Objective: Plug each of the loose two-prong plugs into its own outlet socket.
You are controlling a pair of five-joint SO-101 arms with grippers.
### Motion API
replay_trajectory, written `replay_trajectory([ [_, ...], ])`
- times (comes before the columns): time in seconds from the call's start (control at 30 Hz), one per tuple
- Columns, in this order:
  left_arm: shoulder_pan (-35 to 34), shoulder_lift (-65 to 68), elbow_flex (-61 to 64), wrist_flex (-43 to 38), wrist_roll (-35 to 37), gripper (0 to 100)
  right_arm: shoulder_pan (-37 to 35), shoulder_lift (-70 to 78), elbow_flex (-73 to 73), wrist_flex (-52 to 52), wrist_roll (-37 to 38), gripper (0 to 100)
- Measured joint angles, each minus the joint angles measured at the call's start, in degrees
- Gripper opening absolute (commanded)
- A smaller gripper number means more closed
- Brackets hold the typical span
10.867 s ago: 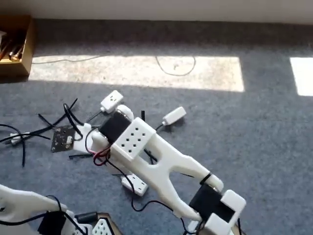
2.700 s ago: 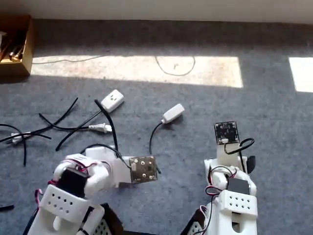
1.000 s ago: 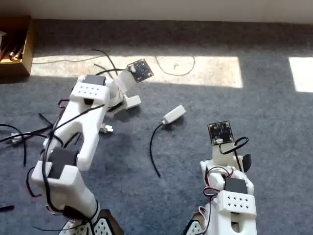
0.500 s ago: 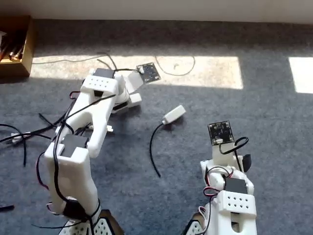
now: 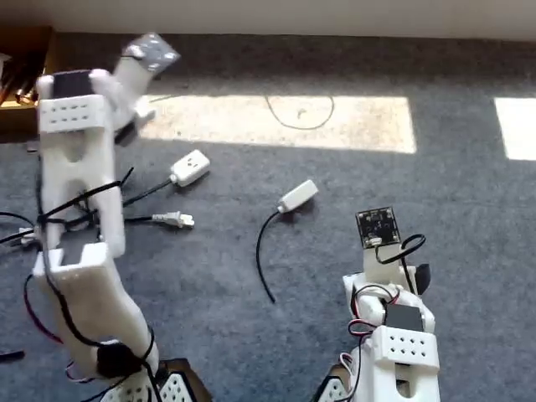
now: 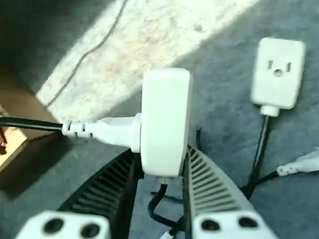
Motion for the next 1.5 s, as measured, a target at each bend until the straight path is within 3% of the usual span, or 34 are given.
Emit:
replay_trajectory([
  [0.37, -37.8, 2.11, -4.75, 0.7, -15.3, 1, -0.09, 0.0, 0.0, 0.0, 0.26, 42.9],
  [0.6, -48.7, 12.92, -4.75, -10.64, -18.99, 1, -0.18, 0.0, 0.0, 0.0, 0.26, 42.9],
  [0.7, -50.02, 17.05, -4.75, -15.03, -19.16, 13, -0.18, 0.0, 0.0, 0.0, 0.26, 42.9],
  [0.8, -49.93, 18.46, -4.75, -15.91, -19.16, 34, -0.18, 0.0, 0.0, 0.0, 0.26, 42.9],
  [0.87, -49.76, 18.37, -4.75, -15.47, -19.16, 43, -0.18, 0.0, 0.0, 0.0, 0.26, 42.9],
  [1.0, -49.05, 15.21, -5.1, -9.23, -18.73, 40, -0.18, 0.0, 0.0, 0.0, 0.26, 42.9],
  [1.1, -45.27, 9.49, -5.1, -1.67, -14.59, 39, -0.18, 0.0, 0.0, 0.0, 0.26, 42.9],
  [1.3, -29.63, -4.04, -5.19, 12.92, -3.25, 39, -0.18, 0.0, 0.0, 0.0, 0.26, 42.9],
  [1.5, -4.04, -9.49, 2.64, 14.68, 8.18, 39, -0.18, 0.0, 0.0, 0.0, 0.26, 42.9],
])
